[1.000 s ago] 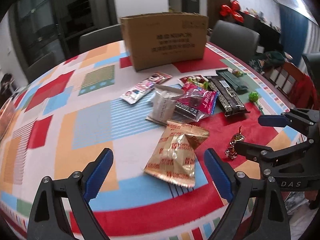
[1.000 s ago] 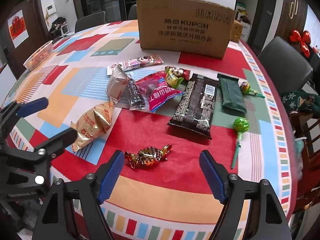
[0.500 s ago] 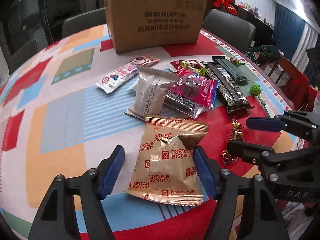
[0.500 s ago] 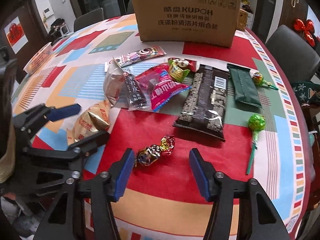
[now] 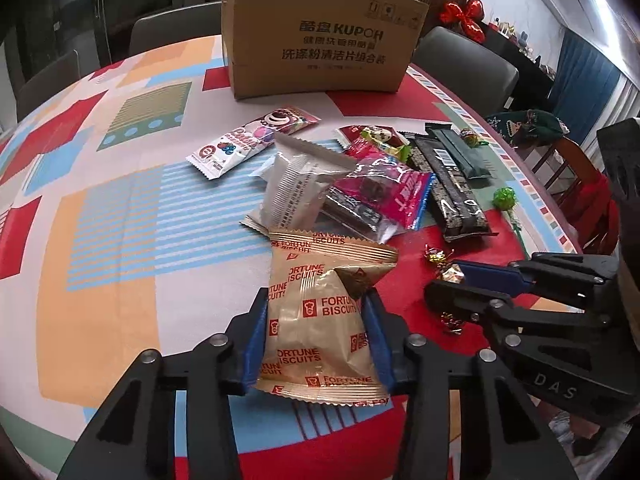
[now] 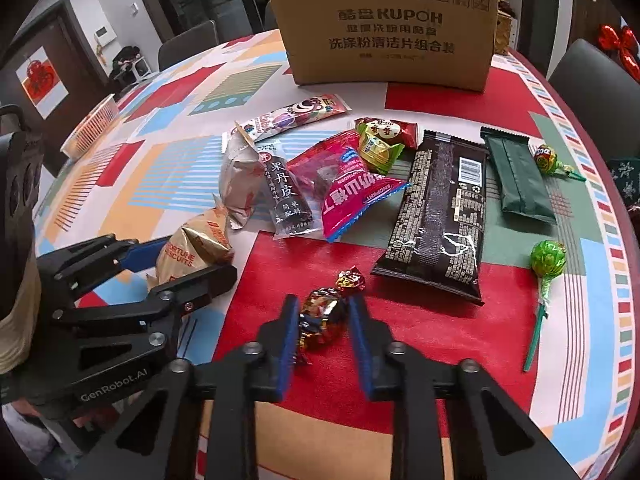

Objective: Organize snacks
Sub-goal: 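Carry both snacks to the cardboard box and release them inside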

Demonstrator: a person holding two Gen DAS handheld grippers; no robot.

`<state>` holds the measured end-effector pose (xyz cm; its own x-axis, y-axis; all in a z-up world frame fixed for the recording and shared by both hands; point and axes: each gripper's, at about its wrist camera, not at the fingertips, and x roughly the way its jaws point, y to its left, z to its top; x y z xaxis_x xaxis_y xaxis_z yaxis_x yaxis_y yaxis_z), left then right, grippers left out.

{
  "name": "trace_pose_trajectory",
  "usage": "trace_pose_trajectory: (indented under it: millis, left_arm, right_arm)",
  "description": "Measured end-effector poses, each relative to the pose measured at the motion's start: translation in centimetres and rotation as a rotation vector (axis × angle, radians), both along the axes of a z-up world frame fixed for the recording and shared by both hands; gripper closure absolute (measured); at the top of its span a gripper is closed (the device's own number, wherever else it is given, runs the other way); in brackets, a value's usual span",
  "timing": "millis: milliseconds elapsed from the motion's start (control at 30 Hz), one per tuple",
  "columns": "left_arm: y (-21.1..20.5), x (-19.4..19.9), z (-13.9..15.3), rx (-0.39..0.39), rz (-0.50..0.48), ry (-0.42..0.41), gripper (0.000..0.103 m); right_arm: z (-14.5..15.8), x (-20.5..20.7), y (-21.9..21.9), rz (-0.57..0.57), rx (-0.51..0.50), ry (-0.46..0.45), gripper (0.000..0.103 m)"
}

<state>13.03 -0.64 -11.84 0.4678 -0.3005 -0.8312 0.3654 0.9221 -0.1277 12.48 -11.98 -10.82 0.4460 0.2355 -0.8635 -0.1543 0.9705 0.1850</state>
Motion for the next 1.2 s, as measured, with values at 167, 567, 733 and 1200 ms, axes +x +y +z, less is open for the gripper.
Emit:
trace_pose_trajectory:
  millis: [167,567,733,1200]
  left_arm:
    - [-0.3,-0.8,1.3,0.002,0.02,-0.021,0.059]
    - [-1.3,-0.9,5.8,0.012,0.098,-0.113,0.058]
    - [-2.0,0.5,8.5,-0.014,0.121,-0.161,0.058]
    - [-3.9,8.5,16.3,-0.057,0.122,-0.284,0.058]
  right_arm:
    - [0.2,-0.5,-0.3,0.009,0.029,0.001,0.08]
    - [3.9,-1.7,-1.2,0.04,0.018,-0.129,0.081]
    - [6.2,-0.7,-2.2,0.033,0.024,-0.198,0.08]
    - [14.2,6.2,-5.1,-0.025,0.03,-0.401,0.08]
